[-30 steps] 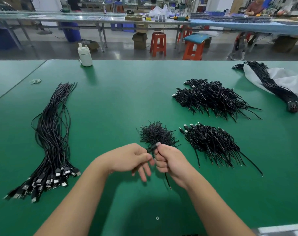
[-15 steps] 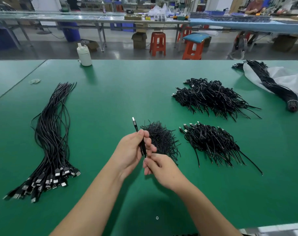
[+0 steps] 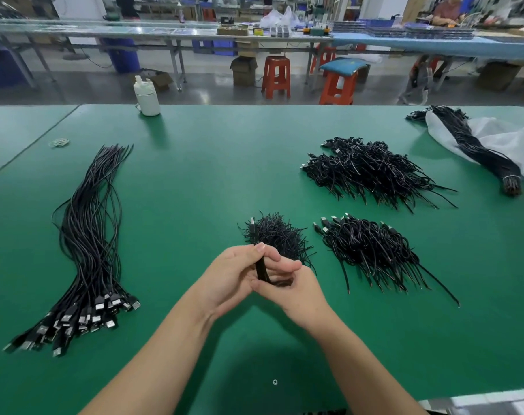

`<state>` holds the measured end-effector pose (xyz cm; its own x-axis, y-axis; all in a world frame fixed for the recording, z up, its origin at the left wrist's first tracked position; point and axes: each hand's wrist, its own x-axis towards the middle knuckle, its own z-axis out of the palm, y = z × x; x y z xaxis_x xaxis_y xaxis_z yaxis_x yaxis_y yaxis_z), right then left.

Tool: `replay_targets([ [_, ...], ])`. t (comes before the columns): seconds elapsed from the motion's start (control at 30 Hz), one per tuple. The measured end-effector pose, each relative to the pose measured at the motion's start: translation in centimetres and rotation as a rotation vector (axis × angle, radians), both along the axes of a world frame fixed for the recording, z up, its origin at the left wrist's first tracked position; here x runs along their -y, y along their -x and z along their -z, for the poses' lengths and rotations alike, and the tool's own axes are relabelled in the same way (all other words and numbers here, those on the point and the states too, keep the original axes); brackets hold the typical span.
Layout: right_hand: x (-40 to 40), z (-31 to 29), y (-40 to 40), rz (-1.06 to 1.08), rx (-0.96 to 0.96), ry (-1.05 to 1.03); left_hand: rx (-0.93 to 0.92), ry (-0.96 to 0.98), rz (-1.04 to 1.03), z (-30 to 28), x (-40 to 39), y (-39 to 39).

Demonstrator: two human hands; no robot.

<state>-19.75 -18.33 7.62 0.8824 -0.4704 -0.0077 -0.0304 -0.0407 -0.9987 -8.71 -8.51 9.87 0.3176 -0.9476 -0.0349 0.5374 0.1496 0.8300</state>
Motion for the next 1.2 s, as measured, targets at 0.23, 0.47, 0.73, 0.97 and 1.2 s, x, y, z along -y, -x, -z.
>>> replay_targets([
  [0.23,0.0,1.0,0.9,0.06,-0.085,0.071,0.301,-0.223,0.071,-0.1,-1.0,-0.7],
  [0.47,0.4,1.7,1.6,0.044,-0.339,0.816,1.341,-0.713,-0.305,0.4,-0.1,1.2],
  [0.73,-0.2,1.7,2.3,-0.042,-0.417,0.879,1.267,-0.603,-0.186,0.7,0.7,1.0],
  [0.97,0.5,2.4,1.8,-0.043,-0.304,0.335,1.32,-0.647,-0.164,1.3,2.7,0.2],
  [1.2,3.5,5.4,2.8,0.219,-0.423,0.441,1.068,-0.615,-0.085,2.7,5.9,1.6],
])
